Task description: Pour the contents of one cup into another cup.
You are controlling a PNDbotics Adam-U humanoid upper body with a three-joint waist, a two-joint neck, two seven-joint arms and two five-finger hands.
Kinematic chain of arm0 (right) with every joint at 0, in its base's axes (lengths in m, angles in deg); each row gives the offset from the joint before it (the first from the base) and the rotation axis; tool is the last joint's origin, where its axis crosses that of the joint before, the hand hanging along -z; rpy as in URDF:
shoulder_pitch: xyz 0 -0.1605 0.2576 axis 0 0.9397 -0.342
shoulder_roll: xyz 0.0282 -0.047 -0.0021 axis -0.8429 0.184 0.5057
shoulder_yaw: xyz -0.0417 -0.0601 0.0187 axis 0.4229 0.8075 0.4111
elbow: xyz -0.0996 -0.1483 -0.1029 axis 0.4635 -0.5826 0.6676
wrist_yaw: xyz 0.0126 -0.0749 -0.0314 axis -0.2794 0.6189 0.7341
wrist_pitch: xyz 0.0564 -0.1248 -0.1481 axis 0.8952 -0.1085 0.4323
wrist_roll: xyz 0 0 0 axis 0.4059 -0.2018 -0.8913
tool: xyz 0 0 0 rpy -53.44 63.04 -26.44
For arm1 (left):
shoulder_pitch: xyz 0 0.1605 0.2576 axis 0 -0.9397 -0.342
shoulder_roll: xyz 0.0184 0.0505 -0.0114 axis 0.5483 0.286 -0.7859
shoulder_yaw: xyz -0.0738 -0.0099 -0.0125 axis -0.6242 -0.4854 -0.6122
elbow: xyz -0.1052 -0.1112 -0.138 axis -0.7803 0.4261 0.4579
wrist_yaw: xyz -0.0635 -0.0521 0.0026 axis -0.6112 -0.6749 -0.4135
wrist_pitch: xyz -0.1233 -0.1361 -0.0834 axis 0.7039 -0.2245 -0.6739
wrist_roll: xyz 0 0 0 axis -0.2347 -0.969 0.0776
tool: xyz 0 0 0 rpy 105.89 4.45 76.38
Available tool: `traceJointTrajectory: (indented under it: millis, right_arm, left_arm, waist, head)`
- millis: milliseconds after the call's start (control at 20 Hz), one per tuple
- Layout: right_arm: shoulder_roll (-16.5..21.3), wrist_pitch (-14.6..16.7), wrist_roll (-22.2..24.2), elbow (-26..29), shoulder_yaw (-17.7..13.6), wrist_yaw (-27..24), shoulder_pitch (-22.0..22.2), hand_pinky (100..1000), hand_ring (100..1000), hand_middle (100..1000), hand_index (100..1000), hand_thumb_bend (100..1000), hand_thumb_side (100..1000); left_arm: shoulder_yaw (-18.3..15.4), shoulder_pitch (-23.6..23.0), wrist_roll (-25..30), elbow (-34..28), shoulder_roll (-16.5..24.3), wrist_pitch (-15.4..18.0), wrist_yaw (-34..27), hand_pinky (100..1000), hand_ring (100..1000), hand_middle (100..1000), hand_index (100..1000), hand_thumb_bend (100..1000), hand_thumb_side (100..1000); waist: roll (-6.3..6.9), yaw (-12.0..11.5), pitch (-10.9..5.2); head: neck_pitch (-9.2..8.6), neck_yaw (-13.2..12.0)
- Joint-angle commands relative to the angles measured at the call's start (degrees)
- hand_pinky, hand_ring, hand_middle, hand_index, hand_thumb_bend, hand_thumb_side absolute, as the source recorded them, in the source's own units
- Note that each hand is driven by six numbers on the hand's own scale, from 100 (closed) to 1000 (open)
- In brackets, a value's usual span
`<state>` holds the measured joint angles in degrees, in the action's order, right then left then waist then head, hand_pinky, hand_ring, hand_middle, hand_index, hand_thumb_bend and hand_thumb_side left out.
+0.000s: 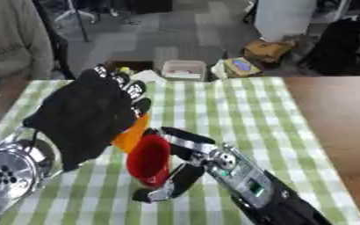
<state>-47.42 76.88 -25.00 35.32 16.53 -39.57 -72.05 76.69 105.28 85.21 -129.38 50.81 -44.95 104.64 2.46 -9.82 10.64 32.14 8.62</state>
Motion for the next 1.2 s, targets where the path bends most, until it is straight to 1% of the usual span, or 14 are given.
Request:
traceJointTrajectory:
  millis: [50, 350, 950, 1100, 1200]
  right_arm:
    - [0.2, 0.0, 0.0, 1.1, -0.6, -0.5, -0.8, 172, 256, 399, 418, 384, 100]
    - [0.3, 0.1, 0.1, 1.1, -0.6, -0.5, -0.9, 172, 256, 399, 419, 385, 100]
    - [0.4, 0.1, 0.1, 1.0, -0.7, -0.5, -1.0, 172, 256, 398, 419, 388, 100]
    - [0.4, 0.1, 0.1, 1.0, -0.7, -0.5, -1.0, 172, 256, 399, 419, 389, 100]
    - [0.5, 0.1, 0.1, 0.9, -0.7, -0.4, -1.0, 172, 256, 399, 419, 389, 100]
  left_arm:
    - [-0.3, 1.3, -0.1, -1.0, 0.3, 1.2, 1.3, 185, 103, 100, 506, 603, 100]
    - [-0.3, 1.4, -0.4, -1.0, 0.3, 1.7, 1.8, 185, 102, 100, 506, 602, 100]
    - [-0.4, 1.4, -0.7, -1.0, 0.2, 1.6, 1.9, 187, 101, 100, 506, 600, 100]
    - [-0.7, 1.3, -0.9, -1.0, 0.3, 1.2, 1.9, 187, 103, 100, 506, 595, 100]
    - [-1.7, 1.3, -1.3, -1.0, 0.3, 0.4, 1.6, 187, 103, 100, 506, 587, 100]
  waist:
    - [0.10, 0.0, -0.81]
    - [0.16, 0.0, -0.84]
    - [0.19, 0.0, -0.83]
    - [0.22, 0.0, -0.86]
    - [0.22, 0.0, -0.90]
  head:
    - [0.06, -0.2]
    - [0.00, -0.2]
    - [-0.09, -0.3]
    - [-0.11, -0.2]
    - [-0.13, -0.2]
